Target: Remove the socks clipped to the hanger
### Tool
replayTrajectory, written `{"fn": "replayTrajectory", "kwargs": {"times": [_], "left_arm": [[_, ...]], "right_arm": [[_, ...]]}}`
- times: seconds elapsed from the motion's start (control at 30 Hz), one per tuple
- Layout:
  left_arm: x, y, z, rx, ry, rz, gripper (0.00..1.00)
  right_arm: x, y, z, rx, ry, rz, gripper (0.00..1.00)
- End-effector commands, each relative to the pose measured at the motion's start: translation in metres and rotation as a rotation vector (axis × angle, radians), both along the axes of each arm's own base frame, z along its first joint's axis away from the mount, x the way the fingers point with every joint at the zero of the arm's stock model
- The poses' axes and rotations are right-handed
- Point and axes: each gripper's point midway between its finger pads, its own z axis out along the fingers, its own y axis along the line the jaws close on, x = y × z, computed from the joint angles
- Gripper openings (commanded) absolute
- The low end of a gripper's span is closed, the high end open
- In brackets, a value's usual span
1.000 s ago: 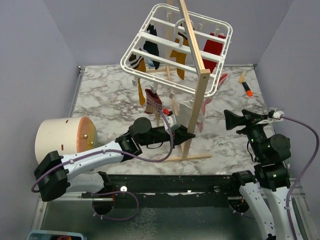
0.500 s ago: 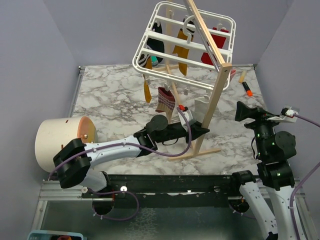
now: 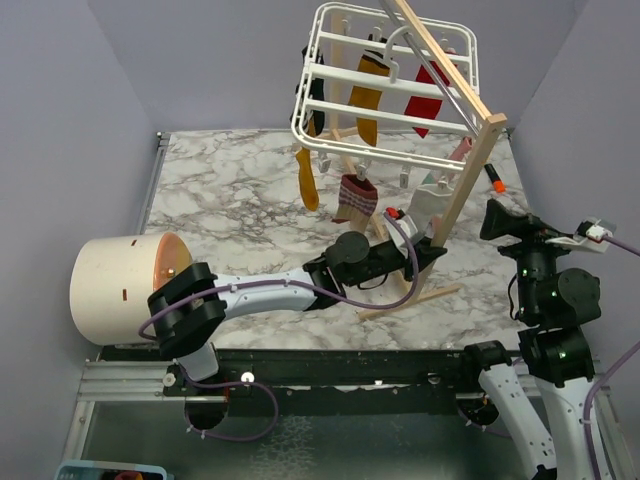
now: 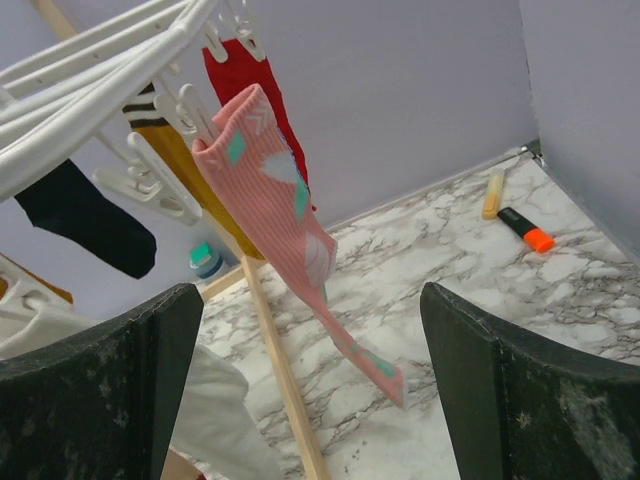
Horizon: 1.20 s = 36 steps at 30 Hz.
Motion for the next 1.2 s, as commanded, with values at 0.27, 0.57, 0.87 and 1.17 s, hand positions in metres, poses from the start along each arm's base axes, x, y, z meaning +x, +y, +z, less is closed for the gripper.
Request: {"fn": "replayTrajectory", "kwargs": {"times": [0.27,0.57,0.87,1.17], "left_arm": [[0.102,-0.015,-0.055,0.084,0.085,0.359,0.00],[0.133,-0.045,-0.059,0.047,0.088,0.447,0.00],[0.155,-0.063,-0.062,0.024,0.077,0.508,0.01],[0.164,-0.066,-0.063,0.031,0.051,0.539,0.52]], "right_arm": [[-0.018,-0.016,0.038,0.006,-0.105,-0.074,0.97],[-0.021,-0.015,0.041,0.007,-0.117,-0.068,0.97],[-0.022,-0.010,0.038,0.015,-0.116,-0.039,0.97],[-0.025,-0.006,0.016,0.013,-0.058,-0.010,0.97]]}}
